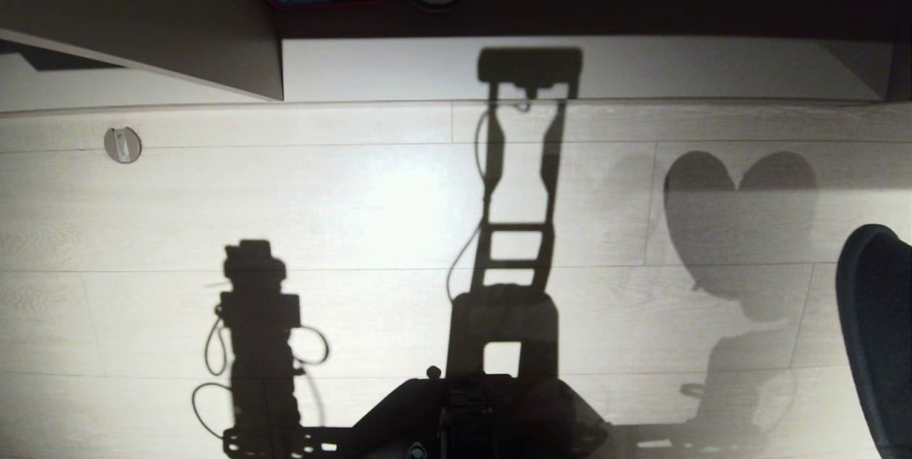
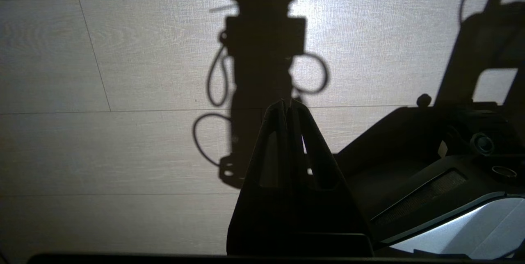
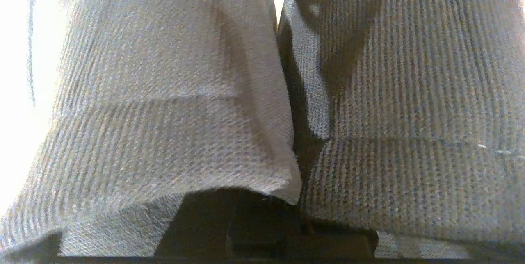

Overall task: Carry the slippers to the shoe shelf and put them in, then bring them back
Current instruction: Place the slippers into the shoe cabinet

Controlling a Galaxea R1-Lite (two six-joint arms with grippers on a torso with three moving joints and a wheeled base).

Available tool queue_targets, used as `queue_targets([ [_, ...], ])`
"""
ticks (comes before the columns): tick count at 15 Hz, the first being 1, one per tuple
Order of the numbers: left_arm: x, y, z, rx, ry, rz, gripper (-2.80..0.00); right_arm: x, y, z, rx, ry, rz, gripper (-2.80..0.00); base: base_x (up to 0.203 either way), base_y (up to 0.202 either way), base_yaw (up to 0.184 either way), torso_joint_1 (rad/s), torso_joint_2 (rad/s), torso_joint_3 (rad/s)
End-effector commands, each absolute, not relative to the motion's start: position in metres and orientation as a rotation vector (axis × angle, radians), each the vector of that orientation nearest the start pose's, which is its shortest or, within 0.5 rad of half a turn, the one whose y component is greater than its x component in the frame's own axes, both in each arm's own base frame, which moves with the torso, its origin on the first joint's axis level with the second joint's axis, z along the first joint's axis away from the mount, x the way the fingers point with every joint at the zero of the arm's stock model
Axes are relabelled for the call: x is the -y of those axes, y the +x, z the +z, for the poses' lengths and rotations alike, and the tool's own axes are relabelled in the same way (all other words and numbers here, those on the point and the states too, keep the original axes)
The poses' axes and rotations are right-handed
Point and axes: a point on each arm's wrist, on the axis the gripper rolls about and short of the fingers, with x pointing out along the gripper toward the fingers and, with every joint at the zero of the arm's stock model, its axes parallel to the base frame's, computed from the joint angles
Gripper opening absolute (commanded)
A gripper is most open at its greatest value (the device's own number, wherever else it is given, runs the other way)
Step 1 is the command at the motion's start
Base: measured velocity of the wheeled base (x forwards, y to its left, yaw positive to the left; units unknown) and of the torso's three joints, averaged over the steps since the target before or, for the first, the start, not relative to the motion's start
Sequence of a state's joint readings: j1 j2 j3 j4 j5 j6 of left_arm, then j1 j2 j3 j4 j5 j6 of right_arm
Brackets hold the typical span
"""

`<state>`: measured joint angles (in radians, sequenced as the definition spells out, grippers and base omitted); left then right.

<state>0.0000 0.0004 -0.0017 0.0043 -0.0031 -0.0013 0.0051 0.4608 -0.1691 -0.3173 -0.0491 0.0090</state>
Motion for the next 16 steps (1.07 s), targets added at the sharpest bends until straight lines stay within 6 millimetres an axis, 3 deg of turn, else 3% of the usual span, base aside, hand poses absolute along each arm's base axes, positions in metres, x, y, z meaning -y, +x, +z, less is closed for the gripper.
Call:
queue_targets([
  [1,0.0,-0.023,0.075,-0.003,-0.002,-0.003,-2.8,0.001,0.047,0.153,-0.056,0.01,-0.042,-2.8,0.0,0.0,0.0,0.0,0.0,0.0],
  [5,0.0,-0.023,0.075,-0.003,-0.002,-0.003,-2.8,0.0,0.068,0.147,-0.03,0.015,-0.034,-2.8,0.0,0.0,0.0,0.0,0.0,0.0],
  [8,0.0,-0.023,0.075,-0.003,-0.002,-0.003,-2.8,0.0,0.097,0.148,-0.048,0.025,-0.034,-2.8,0.0,0.0,0.0,0.0,0.0,0.0],
  [16,0.0,-0.023,0.075,-0.003,-0.002,-0.003,-2.8,-0.001,0.151,0.163,0.073,0.035,-0.028,-2.8,0.0,0.0,0.0,0.0,0.0,0.0],
])
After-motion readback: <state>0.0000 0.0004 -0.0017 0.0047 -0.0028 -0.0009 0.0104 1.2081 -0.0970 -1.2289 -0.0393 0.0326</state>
